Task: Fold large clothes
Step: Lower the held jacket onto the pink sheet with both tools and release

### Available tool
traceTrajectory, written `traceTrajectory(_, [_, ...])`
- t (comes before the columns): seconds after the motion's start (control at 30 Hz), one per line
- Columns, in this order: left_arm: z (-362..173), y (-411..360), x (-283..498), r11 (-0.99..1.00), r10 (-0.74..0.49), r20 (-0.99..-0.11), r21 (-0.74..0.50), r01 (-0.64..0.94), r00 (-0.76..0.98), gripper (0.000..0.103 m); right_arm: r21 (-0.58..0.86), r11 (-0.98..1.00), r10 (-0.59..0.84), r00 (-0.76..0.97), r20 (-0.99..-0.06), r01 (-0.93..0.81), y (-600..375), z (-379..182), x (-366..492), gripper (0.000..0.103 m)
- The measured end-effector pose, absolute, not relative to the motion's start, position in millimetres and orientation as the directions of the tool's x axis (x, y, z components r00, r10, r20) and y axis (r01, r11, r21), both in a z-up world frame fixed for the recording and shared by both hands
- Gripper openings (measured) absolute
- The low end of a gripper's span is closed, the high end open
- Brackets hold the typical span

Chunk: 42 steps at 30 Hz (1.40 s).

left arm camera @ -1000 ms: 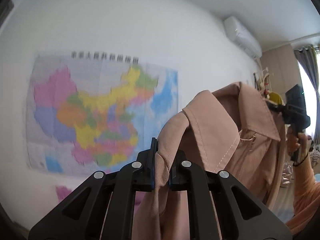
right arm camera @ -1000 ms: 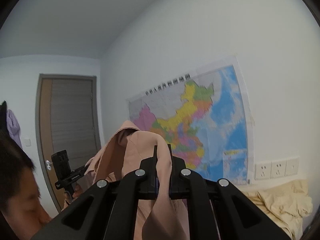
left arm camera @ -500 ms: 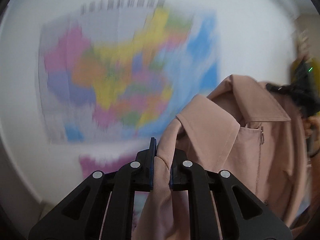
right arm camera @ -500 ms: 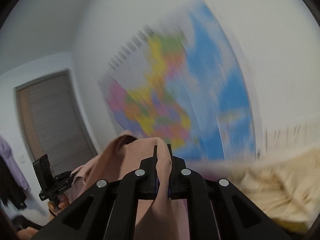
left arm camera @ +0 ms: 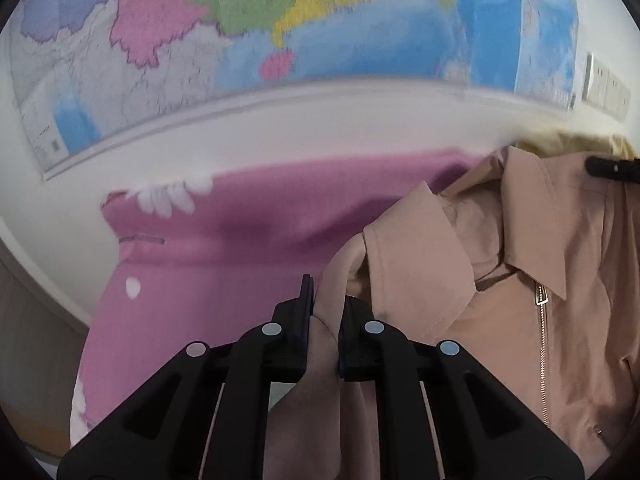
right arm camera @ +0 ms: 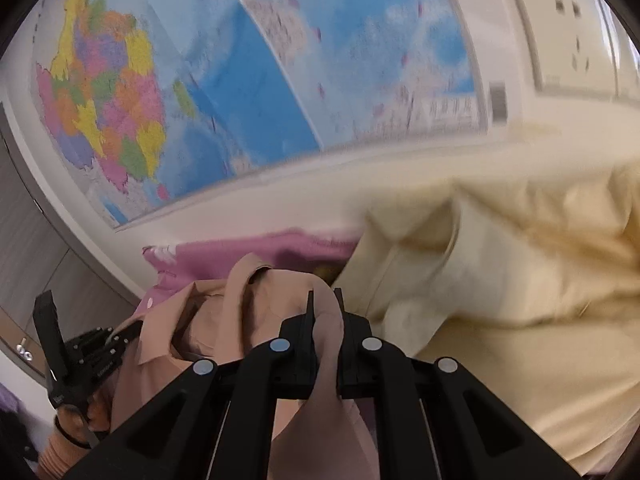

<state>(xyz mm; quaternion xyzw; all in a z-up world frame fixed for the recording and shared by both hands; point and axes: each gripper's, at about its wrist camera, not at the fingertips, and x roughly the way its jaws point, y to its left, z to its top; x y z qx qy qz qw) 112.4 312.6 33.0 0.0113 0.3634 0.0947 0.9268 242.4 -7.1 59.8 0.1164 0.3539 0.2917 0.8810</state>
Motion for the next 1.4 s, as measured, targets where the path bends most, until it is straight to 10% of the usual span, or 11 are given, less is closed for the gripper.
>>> traceTrajectory(0.1, [40,311,131,0.982,0.181,-0.657,0.085,-0.166,0.732,0.011,0.43,0.806,0.59,0.609,-0.53,-0.406,-16,70,256,0.006])
traceTrajectory(0.27, [17,306,163,0.973,0.228,-0.699,0.142,-0.181,0.678,0.044,0.367,0.847,0.531,0.584,-0.614,-0.385,-3,56,275,0.01])
traceTrajectory(0.53, [53,301,94,0.986,0.169,-0.572,0.102,-0.135,0.803,0.088,0.246,0.878,0.476,0.698,-0.535,-0.41,-20,102,216,0.068])
traceTrajectory(0.9, [45,221,-19,0.964,-0.233,-0.597,-0.039,0.262,0.768,0.09,0.113,0.859,0.425,0.572,-0.701,-0.5,-68,40,61,0.092])
traceTrajectory(1.13, [6,117,-50,0.787,-0.583,-0.637,-0.288,0.546,0.504,0.09,0.352,0.853,0.513,0.493,-0.702,-0.387,-128,-16,23,0.092])
traceTrajectory(1.4, [-51,40,-40,0.728,-0.612,-0.74,-0.39,0.564,0.278,0.091,0.488,0.79,0.613,0.48,-0.628,-0.37,-142,-32,8,0.092])
